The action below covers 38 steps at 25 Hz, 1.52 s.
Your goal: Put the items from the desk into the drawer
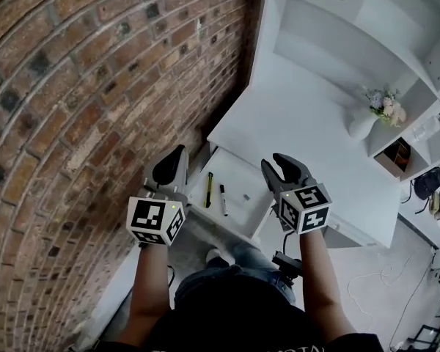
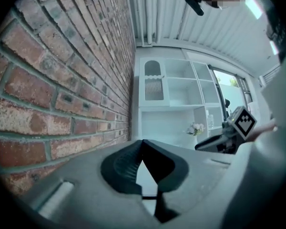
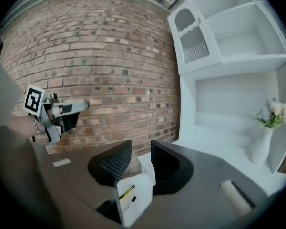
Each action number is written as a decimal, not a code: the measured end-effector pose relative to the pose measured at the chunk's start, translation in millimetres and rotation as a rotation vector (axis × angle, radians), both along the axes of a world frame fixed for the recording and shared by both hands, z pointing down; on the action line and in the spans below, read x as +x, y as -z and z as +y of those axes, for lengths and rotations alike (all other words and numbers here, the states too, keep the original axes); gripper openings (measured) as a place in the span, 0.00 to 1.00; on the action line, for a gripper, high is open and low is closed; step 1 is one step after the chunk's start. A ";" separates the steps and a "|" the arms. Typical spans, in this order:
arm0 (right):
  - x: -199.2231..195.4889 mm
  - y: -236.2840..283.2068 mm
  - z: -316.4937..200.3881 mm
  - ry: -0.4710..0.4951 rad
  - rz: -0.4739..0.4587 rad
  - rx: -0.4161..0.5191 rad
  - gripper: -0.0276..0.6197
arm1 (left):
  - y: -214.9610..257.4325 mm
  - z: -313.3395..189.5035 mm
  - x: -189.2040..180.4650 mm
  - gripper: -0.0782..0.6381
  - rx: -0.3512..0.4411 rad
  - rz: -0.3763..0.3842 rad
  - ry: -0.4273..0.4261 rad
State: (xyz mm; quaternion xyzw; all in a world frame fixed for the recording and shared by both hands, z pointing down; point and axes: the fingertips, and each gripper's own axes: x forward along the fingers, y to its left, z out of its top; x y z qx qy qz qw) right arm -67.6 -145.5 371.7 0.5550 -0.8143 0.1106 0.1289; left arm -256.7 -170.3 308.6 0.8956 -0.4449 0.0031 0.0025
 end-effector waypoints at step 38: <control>74.4 150.6 81.5 -0.073 0.078 0.480 0.05 | 79.7 64.3 24.7 0.11 0.216 0.049 0.133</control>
